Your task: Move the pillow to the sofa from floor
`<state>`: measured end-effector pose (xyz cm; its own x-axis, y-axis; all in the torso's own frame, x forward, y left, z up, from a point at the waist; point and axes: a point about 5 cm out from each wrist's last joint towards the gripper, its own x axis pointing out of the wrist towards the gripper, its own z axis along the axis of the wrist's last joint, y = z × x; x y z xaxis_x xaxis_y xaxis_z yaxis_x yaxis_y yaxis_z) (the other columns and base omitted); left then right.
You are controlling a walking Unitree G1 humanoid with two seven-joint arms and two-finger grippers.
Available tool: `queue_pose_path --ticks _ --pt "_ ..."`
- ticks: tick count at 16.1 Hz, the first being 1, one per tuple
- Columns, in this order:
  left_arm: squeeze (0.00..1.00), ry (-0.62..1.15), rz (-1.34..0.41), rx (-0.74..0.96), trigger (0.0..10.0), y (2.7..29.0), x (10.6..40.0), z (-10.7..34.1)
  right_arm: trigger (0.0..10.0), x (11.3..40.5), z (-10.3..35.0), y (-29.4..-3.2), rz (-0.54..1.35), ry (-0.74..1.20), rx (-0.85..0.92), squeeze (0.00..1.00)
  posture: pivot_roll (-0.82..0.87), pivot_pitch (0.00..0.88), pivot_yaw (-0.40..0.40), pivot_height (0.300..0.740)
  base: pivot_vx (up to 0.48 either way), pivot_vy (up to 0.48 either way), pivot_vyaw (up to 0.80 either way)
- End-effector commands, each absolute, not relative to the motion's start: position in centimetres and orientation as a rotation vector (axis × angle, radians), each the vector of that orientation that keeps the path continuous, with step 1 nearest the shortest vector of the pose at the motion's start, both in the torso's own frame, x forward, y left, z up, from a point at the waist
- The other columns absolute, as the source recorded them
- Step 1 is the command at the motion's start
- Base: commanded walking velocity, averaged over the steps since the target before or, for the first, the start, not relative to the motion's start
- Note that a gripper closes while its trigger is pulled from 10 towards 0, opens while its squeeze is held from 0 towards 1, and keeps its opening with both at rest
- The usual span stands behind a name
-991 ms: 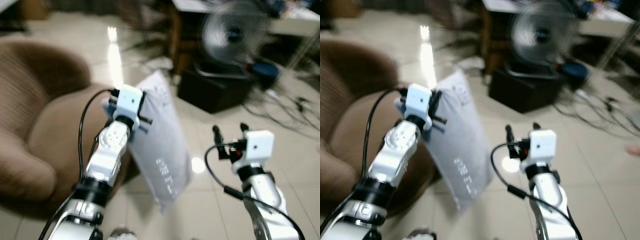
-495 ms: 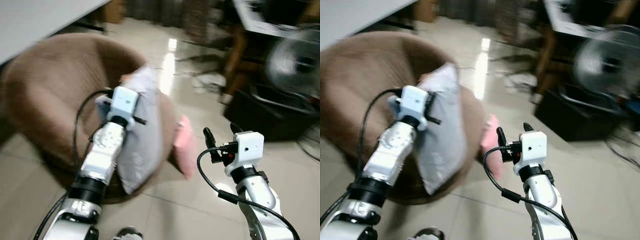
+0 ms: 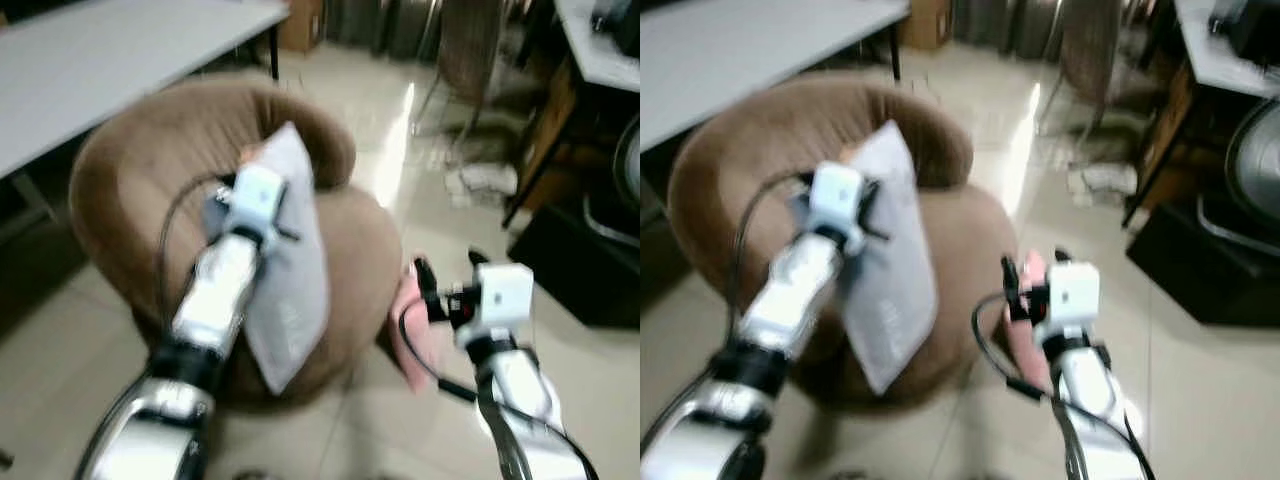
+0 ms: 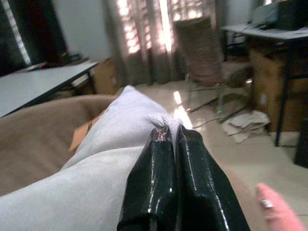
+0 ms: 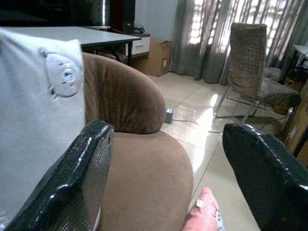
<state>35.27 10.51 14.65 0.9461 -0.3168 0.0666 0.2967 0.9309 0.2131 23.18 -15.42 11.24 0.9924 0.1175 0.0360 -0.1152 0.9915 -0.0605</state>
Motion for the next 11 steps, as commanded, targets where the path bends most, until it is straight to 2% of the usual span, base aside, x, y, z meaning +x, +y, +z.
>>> queue_pose_path --ticks 1,5,9,11 --pt "0.0 -0.192 -0.347 0.221 10.0 9.8 35.8 16.8 10.0 23.2 11.5 -15.7 0.097 -0.055 -0.061 0.0 0.03 0.0 -0.033 0.74 0.304 0.0 0.0" --pt "0.0 -0.193 -0.357 0.224 10.0 9.3 36.3 16.9 10.0 22.9 11.2 -15.2 0.138 -0.049 -0.086 0.0 0.02 0.0 -0.018 0.74 0.315 0.0 0.0" --pt "0.0 -0.191 -0.391 0.22 10.0 8.5 36.4 16.7 10.0 22.7 11.1 -15.2 0.123 -0.048 -0.077 0.0 0.01 0.0 -0.008 0.74 0.33 0.0 0.8" --pt "0.0 -0.188 -0.417 0.222 10.0 7.9 36.6 16.6 10.0 22.6 11.0 -15.5 0.105 -0.044 -0.068 0.0 0.01 0.0 0.002 0.74 0.334 0.0 0.0"
